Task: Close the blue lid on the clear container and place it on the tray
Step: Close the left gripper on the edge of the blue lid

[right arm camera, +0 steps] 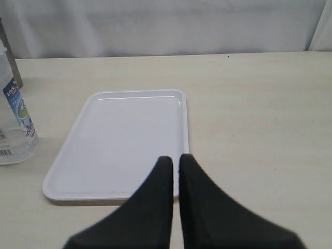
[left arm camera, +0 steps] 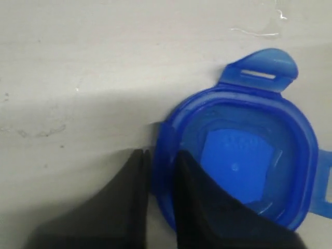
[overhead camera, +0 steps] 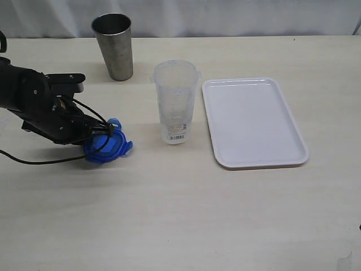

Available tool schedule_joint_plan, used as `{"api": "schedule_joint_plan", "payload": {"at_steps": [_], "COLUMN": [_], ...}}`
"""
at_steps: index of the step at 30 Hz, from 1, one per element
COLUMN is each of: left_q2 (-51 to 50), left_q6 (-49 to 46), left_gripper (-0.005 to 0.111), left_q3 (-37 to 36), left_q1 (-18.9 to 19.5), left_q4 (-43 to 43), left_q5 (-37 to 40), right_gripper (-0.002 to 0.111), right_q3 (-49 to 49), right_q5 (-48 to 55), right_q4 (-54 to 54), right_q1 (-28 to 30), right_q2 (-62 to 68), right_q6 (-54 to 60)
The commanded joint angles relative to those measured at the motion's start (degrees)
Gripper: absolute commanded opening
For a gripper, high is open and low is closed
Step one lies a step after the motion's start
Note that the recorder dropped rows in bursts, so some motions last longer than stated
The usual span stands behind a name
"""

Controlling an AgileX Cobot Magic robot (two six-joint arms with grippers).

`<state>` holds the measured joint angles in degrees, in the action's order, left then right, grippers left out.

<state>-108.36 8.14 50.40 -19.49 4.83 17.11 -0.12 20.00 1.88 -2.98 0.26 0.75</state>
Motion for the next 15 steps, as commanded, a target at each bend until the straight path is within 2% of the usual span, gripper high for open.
{"api": "schedule_joint_plan", "payload": {"at_steps": [1,11,15], "left_q2": [-0.1,2.4,3.9], "left_q6": [-1.0,0.1,0.3], "left_gripper": [0.008,0.008,0.021], "left_q3": [-0.1,-0.1,-0.1], "left_q1": [-0.2,-0.2,-0.2], "left_q4": [0.3,0.2,0.2], "left_q5": [-0.1,4.7,7.0], "right_gripper": [0.004,0.004,0.004], "right_q3": [0.1,0.1,0.1], "right_q5": [-0.2,-0.2,-0.2], "right_q4": [0.3,0.3,0.3], "right_q1": [0.2,0.2,0.2], "right_q2": [-0.3,-0.3,-0.3], "right_q6": [-0.1,-0.1,-0.1]}}
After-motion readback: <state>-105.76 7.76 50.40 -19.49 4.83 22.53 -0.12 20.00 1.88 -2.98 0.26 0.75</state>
